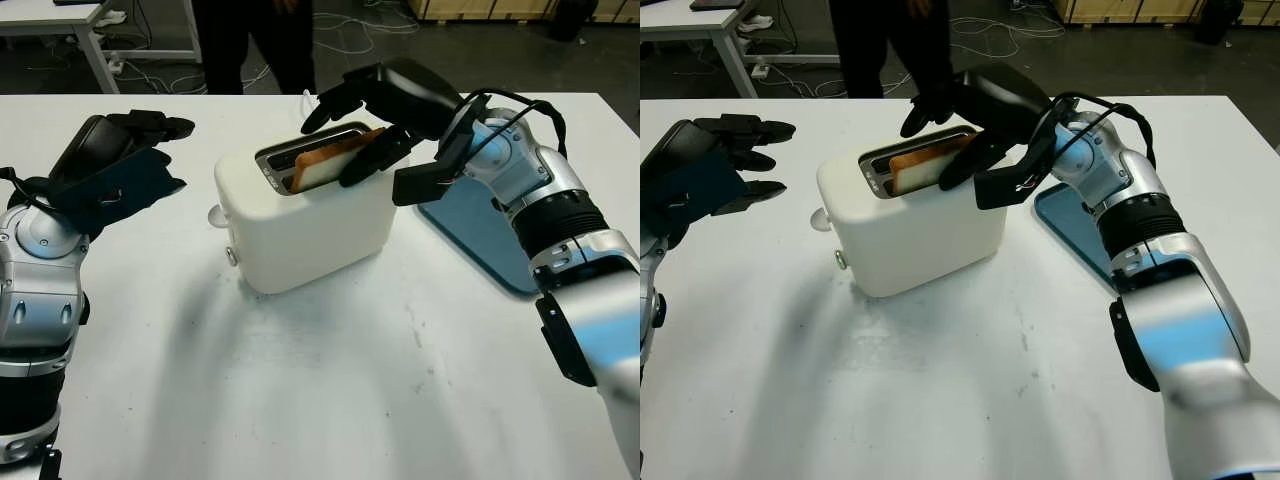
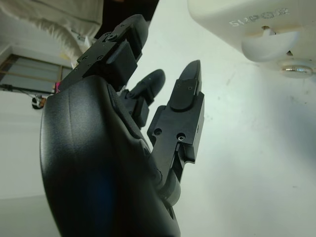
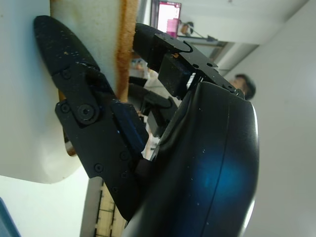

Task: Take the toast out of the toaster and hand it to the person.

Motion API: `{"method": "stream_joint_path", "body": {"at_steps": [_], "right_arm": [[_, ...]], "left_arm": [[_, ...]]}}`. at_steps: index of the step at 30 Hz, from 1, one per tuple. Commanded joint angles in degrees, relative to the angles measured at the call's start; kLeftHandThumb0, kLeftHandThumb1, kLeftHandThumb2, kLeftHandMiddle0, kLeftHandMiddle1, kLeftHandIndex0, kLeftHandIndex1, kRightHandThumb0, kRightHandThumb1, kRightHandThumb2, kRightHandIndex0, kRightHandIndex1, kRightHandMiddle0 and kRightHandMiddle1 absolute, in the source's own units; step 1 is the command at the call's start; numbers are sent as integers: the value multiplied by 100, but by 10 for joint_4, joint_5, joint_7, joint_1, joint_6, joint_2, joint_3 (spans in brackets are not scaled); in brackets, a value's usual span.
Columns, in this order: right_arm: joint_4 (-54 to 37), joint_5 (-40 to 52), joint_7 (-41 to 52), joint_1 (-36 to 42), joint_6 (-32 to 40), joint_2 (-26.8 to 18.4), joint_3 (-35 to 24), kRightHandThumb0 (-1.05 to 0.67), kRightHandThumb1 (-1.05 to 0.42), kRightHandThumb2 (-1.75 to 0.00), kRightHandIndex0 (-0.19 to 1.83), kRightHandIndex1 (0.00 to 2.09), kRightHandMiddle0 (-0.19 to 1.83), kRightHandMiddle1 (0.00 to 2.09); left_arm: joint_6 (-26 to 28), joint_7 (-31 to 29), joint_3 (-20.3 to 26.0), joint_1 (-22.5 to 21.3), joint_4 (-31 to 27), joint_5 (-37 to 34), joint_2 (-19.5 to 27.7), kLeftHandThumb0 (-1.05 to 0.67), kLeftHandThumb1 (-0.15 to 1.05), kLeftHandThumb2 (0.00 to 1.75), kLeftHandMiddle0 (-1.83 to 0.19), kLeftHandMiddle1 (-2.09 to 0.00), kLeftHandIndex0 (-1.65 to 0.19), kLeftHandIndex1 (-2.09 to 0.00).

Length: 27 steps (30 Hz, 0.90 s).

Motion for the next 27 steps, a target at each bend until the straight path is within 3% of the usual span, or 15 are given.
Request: {"method": "stream_joint_path", "body": {"at_steps": [1,10,17,18,19,20,21,23,25,27], "right_arm": [[10,-8,-6,-11,-7,7,7,-75,-72,-2,65,84,81,38],[25,-10,-10,-18,-19,13,16,-66,-78,-2,72,87,86,38],[27,-2,71,-26,-11,10,26,-58,-90,-4,106,91,91,43],[27,5,88,-25,-5,12,24,-51,-91,-8,105,104,93,46],[25,11,97,-23,-2,14,22,-45,-91,-13,101,131,95,52],[22,13,94,-19,-2,16,19,-39,-80,-43,108,157,92,78],[19,13,88,-16,-3,17,18,-37,-65,-78,113,165,91,98],[10,-2,67,-12,-3,15,23,-37,-50,-120,117,173,88,122],[1,-18,52,-12,-3,10,29,-38,-49,-126,114,174,80,133],[-6,-29,48,-13,2,7,34,-37,-52,-120,110,174,74,129]], "left_arm": [[-3,5,-2,7,-4,5,1,-1,92,16,-44,-59,-62,0],[-4,4,-2,4,-2,5,2,-1,92,16,-45,-60,-62,0],[-9,4,-2,1,1,4,3,0,92,15,-44,-60,-62,0],[-7,4,-2,0,0,4,2,-1,92,15,-44,-60,-62,0],[-4,4,-3,-1,-1,5,2,-1,92,15,-44,-60,-62,0],[-4,4,-3,-1,-2,5,2,-1,92,16,-44,-60,-62,0],[-4,4,-2,-1,-2,4,2,0,92,16,-43,-60,-62,0],[-5,5,-3,0,-1,5,2,0,92,16,-43,-60,-62,0],[-6,5,-2,0,0,5,3,-1,92,16,-44,-60,-62,0],[-8,5,-1,1,0,4,2,-1,92,15,-44,-60,-62,0]]}}
